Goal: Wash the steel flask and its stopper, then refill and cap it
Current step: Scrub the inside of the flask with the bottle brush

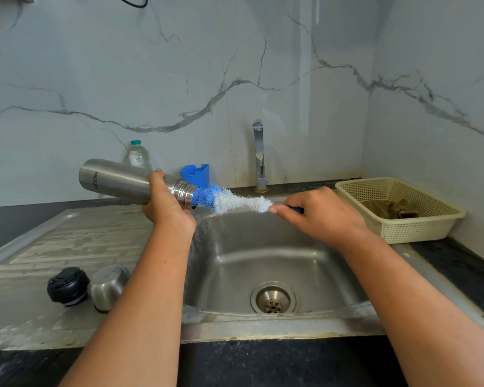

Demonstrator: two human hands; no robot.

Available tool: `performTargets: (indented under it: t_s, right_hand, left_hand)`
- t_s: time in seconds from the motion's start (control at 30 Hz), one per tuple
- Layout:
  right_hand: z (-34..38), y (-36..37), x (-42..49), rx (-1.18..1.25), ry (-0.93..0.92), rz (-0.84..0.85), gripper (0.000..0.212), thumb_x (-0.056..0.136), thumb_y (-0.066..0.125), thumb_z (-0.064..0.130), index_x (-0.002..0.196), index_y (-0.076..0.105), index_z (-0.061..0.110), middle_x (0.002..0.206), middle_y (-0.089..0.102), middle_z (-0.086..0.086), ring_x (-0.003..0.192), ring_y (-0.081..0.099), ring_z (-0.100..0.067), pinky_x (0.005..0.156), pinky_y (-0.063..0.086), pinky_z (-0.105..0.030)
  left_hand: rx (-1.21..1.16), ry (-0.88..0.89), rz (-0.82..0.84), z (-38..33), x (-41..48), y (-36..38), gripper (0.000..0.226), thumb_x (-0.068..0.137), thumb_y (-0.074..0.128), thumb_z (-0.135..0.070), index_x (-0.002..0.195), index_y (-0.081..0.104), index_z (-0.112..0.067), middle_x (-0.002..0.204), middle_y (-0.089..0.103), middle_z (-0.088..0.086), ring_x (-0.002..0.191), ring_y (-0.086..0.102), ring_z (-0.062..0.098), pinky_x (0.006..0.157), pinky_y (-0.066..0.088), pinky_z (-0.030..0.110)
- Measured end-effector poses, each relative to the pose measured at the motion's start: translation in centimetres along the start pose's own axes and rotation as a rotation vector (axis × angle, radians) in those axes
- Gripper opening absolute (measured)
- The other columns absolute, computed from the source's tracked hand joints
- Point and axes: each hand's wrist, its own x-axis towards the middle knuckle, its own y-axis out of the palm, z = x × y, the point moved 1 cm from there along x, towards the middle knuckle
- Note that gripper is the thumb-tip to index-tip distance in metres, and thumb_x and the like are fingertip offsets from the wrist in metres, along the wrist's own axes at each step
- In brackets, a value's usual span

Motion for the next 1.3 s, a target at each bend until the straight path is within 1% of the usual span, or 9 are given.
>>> performTargets:
  t_s: [0.13, 0.3, 0.43, 0.57, 0.83, 0.93, 1.0, 1.13, 1.3]
  right_hand:
    - [-0.4, 0.1, 0.1, 0.024, 0.009, -0.013, 0.060, 0.090, 0.047, 0.077, 0.059, 0.052, 0.025, 0.051, 0.046, 0.004, 0.053, 0.048, -0.016, 0.049, 0.038, -0.030]
    - [-0.2, 0.0, 0.0, 0.037, -0.001, -0.001, 0.055, 0.090, 0.049, 0.075, 0.054, 0.051, 0.033, 0.051, 0.046, 0.005, 0.052, 0.048, -0.014, 0.048, 0.036, -0.029]
    - [-0.1, 0.2, 0.1, 0.023, -0.009, 0.008, 0.062, 0.089, 0.044, 0.078, 0.063, 0.058, 0.023, 0.053, 0.049, 0.003, 0.054, 0.052, -0.017, 0.050, 0.043, -0.034]
    - [-0.4, 0.3, 0.1, 0.021, -0.012, 0.001, 0.066, 0.087, 0.042, 0.080, 0.065, 0.059, 0.020, 0.052, 0.049, 0.001, 0.054, 0.052, -0.020, 0.051, 0.048, -0.039]
    - [-0.8, 0.0, -0.2, 0.011, -0.008, 0.025, 0.063, 0.090, 0.047, 0.076, 0.059, 0.050, 0.021, 0.049, 0.043, 0.002, 0.049, 0.042, -0.015, 0.048, 0.034, -0.031]
    - [-1.6, -0.6, -0.4, 0.011, 0.028, 0.023, 0.061, 0.091, 0.050, 0.071, 0.060, 0.054, 0.020, 0.052, 0.049, 0.002, 0.051, 0.046, -0.014, 0.049, 0.033, -0.030]
    - [-2.3, -0.9, -0.5, 0.021, 0.067, 0.027, 0.060, 0.092, 0.052, 0.068, 0.062, 0.058, 0.017, 0.055, 0.053, 0.000, 0.055, 0.051, -0.016, 0.050, 0.032, -0.030]
    - [-2.8, -0.9, -0.5, 0.019, 0.127, 0.061, 0.058, 0.091, 0.054, 0.068, 0.061, 0.058, 0.019, 0.056, 0.054, 0.002, 0.056, 0.052, -0.014, 0.052, 0.037, -0.030]
    - [-2.9, -0.2, -0.6, 0.050, 0.199, 0.058, 0.047, 0.097, 0.050, 0.062, 0.076, 0.067, 0.025, 0.068, 0.063, 0.002, 0.070, 0.060, -0.020, 0.061, 0.045, -0.032]
  left_hand:
    - [-0.006, 0.041, 0.011, -0.2, -0.4, 0.4, 0.054, 0.084, 0.081, -0.024, 0.129, 0.051, -0.015, 0.112, 0.073, 0.006, 0.079, 0.076, 0.018, 0.066, 0.063, 0.035]
    - [-0.005, -0.025, 0.006, -0.2, 0.1, 0.0, 0.058, 0.083, 0.080, -0.028, 0.133, 0.057, -0.010, 0.097, 0.071, 0.003, 0.061, 0.072, 0.015, 0.058, 0.058, 0.030]
    - [0.007, -0.038, -0.014, -0.2, 0.4, -0.1, 0.058, 0.082, 0.080, -0.029, 0.132, 0.058, -0.009, 0.093, 0.070, 0.002, 0.057, 0.070, 0.015, 0.055, 0.057, 0.029]
    - [0.003, -0.053, -0.017, -0.3, 0.5, -0.1, 0.056, 0.082, 0.080, -0.029, 0.130, 0.058, -0.009, 0.092, 0.070, 0.003, 0.057, 0.070, 0.016, 0.056, 0.058, 0.030]
    - [-0.009, -0.077, -0.002, -0.3, 1.3, -0.4, 0.060, 0.079, 0.080, -0.031, 0.131, 0.059, -0.009, 0.093, 0.070, 0.004, 0.060, 0.070, 0.018, 0.059, 0.059, 0.032]
    - [-0.050, -0.076, -0.031, -1.0, 2.0, -0.9, 0.059, 0.080, 0.079, -0.032, 0.131, 0.059, -0.008, 0.094, 0.071, 0.005, 0.064, 0.072, 0.019, 0.063, 0.062, 0.037]
    - [-0.084, -0.064, -0.064, -1.2, 2.2, -1.3, 0.058, 0.080, 0.080, -0.030, 0.129, 0.057, -0.008, 0.105, 0.074, 0.008, 0.070, 0.076, 0.021, 0.068, 0.065, 0.041]
    - [-0.096, -0.064, -0.054, -0.6, 1.9, -1.1, 0.061, 0.079, 0.081, -0.028, 0.131, 0.054, -0.010, 0.105, 0.071, 0.008, 0.069, 0.075, 0.020, 0.062, 0.061, 0.035]
    - [-0.118, -0.100, 0.012, -0.2, 2.9, -1.1, 0.074, 0.076, 0.083, -0.032, 0.139, 0.050, -0.011, 0.109, 0.068, 0.007, 0.082, 0.074, 0.023, 0.080, 0.064, 0.044]
